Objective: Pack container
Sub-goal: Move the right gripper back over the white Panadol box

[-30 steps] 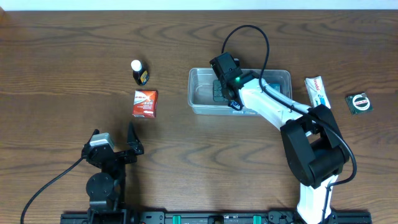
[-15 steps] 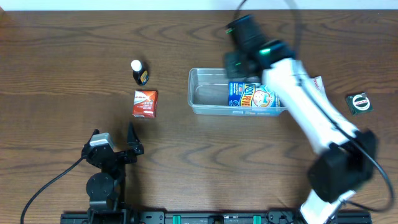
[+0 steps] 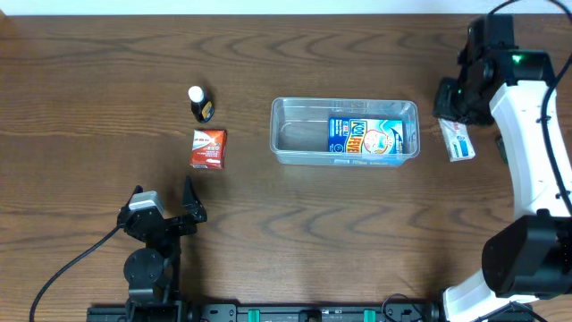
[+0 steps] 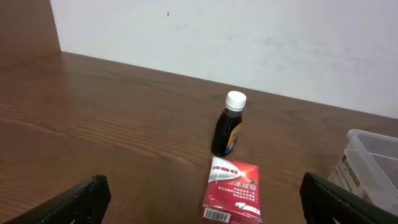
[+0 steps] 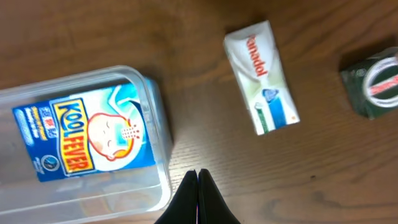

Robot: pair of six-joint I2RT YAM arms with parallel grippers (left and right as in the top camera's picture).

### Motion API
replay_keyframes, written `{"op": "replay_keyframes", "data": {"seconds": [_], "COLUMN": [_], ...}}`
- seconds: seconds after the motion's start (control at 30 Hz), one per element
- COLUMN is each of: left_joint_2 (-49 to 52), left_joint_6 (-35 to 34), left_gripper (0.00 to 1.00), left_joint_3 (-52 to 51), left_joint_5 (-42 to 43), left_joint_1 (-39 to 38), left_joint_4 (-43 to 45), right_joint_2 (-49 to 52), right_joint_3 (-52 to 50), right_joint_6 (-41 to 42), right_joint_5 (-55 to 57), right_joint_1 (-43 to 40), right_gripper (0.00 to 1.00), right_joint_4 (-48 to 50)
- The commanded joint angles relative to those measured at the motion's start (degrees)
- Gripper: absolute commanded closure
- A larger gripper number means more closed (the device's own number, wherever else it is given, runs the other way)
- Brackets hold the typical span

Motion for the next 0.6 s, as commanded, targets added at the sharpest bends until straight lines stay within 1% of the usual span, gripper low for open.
{"op": "replay_keyframes", "data": {"seconds": [0.0, 0.17, 0.27, 0.57], "left_joint_2": [-0.33, -0.33, -0.35, -0.33], "left_joint_6": [-0.42, -0.42, -0.42, -0.42], "left_gripper": [0.02, 0.02, 0.02, 0.02], "left_joint_3": [-1.92, -1.92, -1.92, -1.92], "left_joint_5": [-0.66, -0.66, -0.66, -0.66], "left_joint_1": [0.24, 0.24, 0.24, 0.24], "left_joint_4": [-0.76, -0.76, -0.76, -0.76], "right_joint_2": [0.55, 0.59, 0.59, 0.61], "right_joint_3": [-3.98, -9.75, -12.74, -13.81], "right_joint_6": [-2.45, -2.56, -4.31, -8.33], "right_joint_5": [-2.43, -3.43, -4.13, -6.58], "right_joint_1": [0.22, 0.46, 0.44, 0.42], "right_gripper": [0.99, 0.99, 0.99, 0.99], "right_joint_4": [1.66, 6.12, 8.87, 9.42]}}
